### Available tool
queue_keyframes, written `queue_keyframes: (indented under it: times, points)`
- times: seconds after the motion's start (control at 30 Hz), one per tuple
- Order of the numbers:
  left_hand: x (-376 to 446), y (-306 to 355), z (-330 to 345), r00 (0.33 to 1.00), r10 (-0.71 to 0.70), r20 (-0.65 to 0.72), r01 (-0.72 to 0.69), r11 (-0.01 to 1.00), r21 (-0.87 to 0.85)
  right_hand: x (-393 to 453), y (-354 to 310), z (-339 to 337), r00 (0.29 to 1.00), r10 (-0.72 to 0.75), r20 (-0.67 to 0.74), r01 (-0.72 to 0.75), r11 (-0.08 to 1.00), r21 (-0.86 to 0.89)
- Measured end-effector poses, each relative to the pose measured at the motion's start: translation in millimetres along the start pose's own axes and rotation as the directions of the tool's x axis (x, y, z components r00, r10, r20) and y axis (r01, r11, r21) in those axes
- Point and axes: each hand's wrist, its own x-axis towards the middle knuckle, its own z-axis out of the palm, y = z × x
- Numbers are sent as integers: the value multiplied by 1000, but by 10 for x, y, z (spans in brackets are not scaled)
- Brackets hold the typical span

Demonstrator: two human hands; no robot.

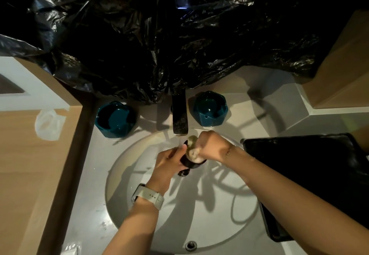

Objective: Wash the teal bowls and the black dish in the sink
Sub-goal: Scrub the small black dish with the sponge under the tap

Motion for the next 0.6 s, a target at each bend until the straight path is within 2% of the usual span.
queue_keyframes:
  times: [0.03, 0.07, 0.1, 0.17, 0.23, 0.27, 0.3, 0.33, 0.37, 0.4, 0.5, 0.6]
  points:
    - [-8, -18, 47, 1000, 0, -13, -1, 1000, -16, 16, -23, -1, 999, -16, -35, 14, 998, -62]
    - [-15, -20, 73, 1000, 10, -28, -11, 1000, -29, 36, -40, 35, 994, -16, -108, 22, 998, 57]
    - [-12, -11, 71, 999, 21, -46, -23, 999, -38, 57, -51, 120, 983, 14, -185, 36, 964, 262]
    - [6, 47, 0, 997, 37, -74, -41, 998, -46, 14, -106, 264, 974, 41, -224, 118, 751, 649]
    - [25, 96, -108, 996, 59, -69, -61, 998, -22, -29, -104, 318, 986, 10, -165, 129, 580, 804]
    - [25, 105, -146, 996, 74, -48, -74, 997, 0, -27, -85, 285, 994, -12, -110, 95, 600, 794]
    - [16, 105, -167, 996, 82, -24, -82, 997, 15, -18, -81, 228, 998, -14, -64, 53, 734, 677]
    - [1, 103, -172, 997, 83, -7, -82, 996, 21, 15, -67, 198, 998, 0, -57, 29, 862, 507]
    - [-10, 93, -170, 997, 79, 1, -79, 997, 20, 41, -81, 171, 995, 12, -95, 24, 930, 367]
    - [-20, 81, -172, 997, 79, 6, -79, 997, 10, 58, -103, 151, 991, 31, -127, 11, 948, 319]
    - [-26, 85, -217, 998, 62, -26, -63, 997, -44, 52, -235, 266, 948, 78, -309, 84, 874, 478]
    - [-29, 115, -321, 997, 41, -61, -42, 999, -26, 17, -312, 426, 961, 21, -277, 167, 755, 634]
